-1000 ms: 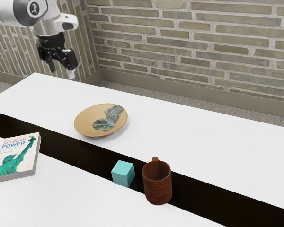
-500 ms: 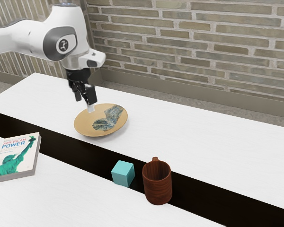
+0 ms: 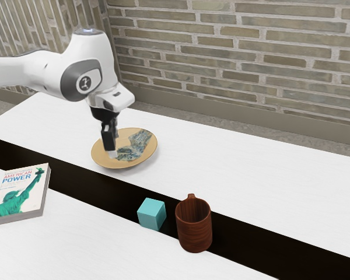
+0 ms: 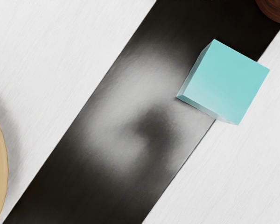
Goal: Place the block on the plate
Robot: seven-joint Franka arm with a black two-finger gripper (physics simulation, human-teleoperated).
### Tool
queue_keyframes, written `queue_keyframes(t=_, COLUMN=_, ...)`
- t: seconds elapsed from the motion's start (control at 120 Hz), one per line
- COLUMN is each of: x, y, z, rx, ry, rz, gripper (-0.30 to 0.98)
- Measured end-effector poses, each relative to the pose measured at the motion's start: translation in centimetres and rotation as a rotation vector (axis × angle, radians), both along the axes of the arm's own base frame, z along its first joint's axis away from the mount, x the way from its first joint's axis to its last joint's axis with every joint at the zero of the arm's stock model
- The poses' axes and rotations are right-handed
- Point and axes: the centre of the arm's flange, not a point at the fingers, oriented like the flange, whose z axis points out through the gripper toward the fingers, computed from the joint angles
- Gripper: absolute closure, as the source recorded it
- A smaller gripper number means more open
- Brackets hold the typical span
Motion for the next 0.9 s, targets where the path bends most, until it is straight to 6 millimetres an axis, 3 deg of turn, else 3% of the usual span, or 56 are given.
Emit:
queue_keyframes(t=0.142, x=-0.2, y=-2.5, z=-2.1, rx=-0.005, ry=0.003, rz=-0.134, gripper=0.0)
queue_keyframes(t=0.358, x=-0.3, y=-8.6, z=-5.5, rx=-0.021, ry=0.014, rz=-0.338, gripper=0.0)
queue_keyframes(t=0.633, x=0.0, y=-9.2, z=-8.8, rx=-0.041, ry=0.029, rz=-0.426, gripper=0.0)
queue_keyframes(t=0.9, x=-1.4, y=-9.3, z=-11.4, rx=-0.052, ry=0.046, rz=-0.475, gripper=0.0)
